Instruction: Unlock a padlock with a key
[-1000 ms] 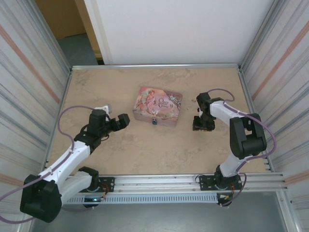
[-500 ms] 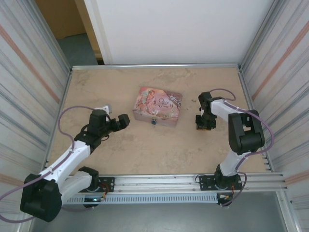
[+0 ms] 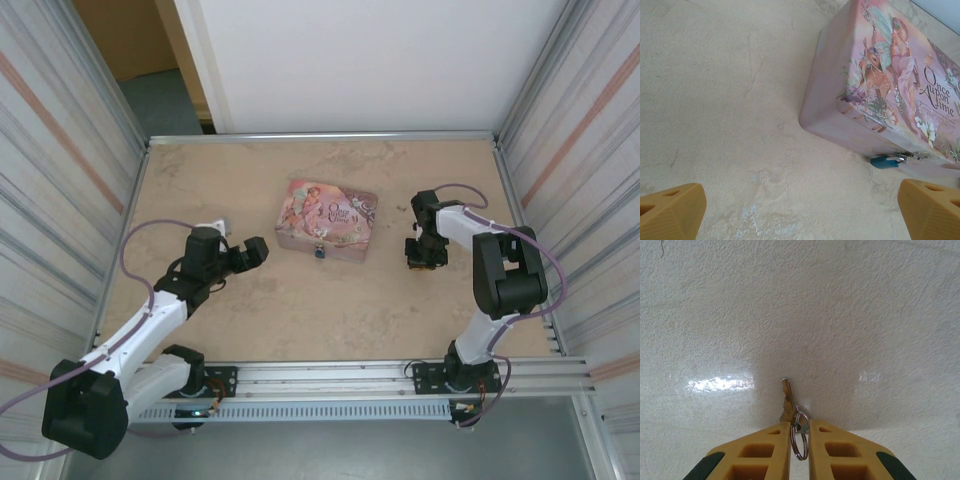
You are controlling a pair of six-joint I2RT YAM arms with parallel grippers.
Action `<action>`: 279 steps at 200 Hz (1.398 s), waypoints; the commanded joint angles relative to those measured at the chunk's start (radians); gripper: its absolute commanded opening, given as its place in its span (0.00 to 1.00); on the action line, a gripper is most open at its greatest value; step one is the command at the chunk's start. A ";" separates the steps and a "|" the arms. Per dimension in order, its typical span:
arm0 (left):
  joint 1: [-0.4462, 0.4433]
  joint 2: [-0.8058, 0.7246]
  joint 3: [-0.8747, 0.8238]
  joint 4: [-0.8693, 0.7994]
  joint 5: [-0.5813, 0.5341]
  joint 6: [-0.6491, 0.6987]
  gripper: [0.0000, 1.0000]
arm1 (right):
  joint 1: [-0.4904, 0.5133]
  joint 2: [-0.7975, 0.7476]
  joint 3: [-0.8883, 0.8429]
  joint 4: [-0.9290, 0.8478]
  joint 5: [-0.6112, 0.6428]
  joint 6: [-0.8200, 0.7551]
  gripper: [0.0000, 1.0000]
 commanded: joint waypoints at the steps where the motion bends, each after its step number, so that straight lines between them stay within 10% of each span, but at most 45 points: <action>1: 0.008 -0.002 0.009 -0.011 -0.017 -0.008 0.99 | -0.011 0.032 -0.002 -0.003 -0.004 -0.006 0.14; 54: 0.009 -0.005 0.010 -0.014 -0.016 -0.005 0.99 | -0.011 0.025 -0.009 0.003 -0.014 -0.015 0.00; 279: -0.076 -0.029 0.173 0.023 0.204 -0.007 0.91 | 0.046 -0.610 -0.265 0.464 -0.299 -0.029 0.00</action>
